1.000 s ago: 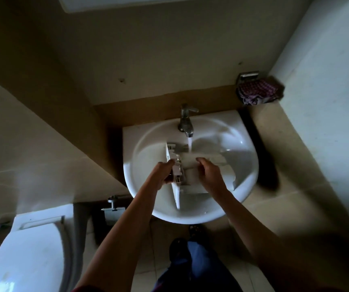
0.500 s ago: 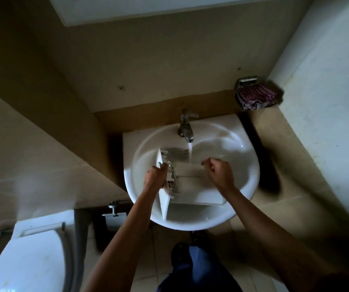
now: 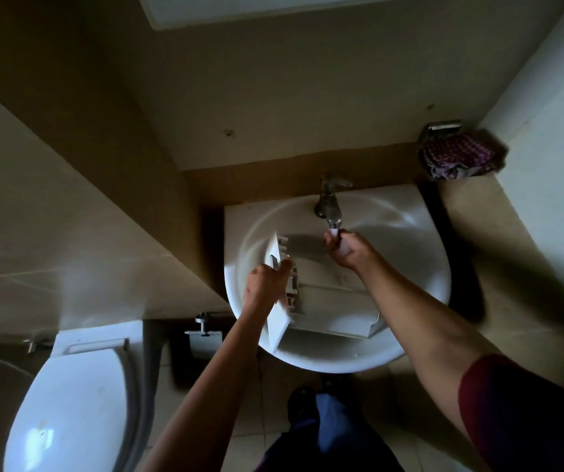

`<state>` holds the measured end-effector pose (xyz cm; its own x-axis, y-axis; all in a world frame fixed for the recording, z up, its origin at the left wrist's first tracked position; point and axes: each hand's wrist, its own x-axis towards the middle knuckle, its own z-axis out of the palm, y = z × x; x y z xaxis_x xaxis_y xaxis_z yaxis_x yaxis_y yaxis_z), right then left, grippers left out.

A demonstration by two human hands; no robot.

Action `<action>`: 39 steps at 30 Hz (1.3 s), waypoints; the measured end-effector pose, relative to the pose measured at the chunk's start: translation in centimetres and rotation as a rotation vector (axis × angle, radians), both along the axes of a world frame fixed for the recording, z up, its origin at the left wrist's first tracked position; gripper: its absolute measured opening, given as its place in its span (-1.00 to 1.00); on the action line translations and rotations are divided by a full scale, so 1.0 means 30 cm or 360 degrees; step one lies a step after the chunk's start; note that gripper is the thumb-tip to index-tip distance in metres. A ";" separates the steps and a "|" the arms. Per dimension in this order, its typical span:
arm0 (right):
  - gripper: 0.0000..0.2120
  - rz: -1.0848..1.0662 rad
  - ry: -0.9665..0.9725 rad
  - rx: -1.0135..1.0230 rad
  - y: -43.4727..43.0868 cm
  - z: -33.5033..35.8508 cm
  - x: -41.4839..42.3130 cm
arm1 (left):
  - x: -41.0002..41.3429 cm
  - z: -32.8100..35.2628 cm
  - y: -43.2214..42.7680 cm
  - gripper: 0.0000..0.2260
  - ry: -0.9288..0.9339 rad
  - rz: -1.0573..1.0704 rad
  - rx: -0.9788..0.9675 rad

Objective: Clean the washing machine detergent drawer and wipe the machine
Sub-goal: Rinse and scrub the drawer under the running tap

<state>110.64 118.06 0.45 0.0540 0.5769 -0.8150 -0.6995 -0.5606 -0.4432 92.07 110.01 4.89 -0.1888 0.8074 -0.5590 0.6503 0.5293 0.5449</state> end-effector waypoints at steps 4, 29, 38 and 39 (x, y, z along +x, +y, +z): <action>-0.81 0.0135 -0.0033 0.0110 -0.028 0.025 0.009 | 0.011 0.015 0.011 -0.47 0.0021 -0.0050 -0.0023; -0.69 0.1432 -0.1809 0.0313 -0.165 -0.026 0.148 | 0.026 0.079 -0.019 -0.72 0.0014 -0.0095 -0.0024; -0.79 -0.0007 -0.0127 0.0003 0.001 0.024 0.018 | -0.004 0.069 -0.021 -0.62 -0.0167 0.0073 -0.0137; -0.76 0.0037 -0.0161 -0.0051 -0.001 0.018 0.012 | -0.001 0.075 -0.019 -0.58 -0.0204 0.0095 -0.0183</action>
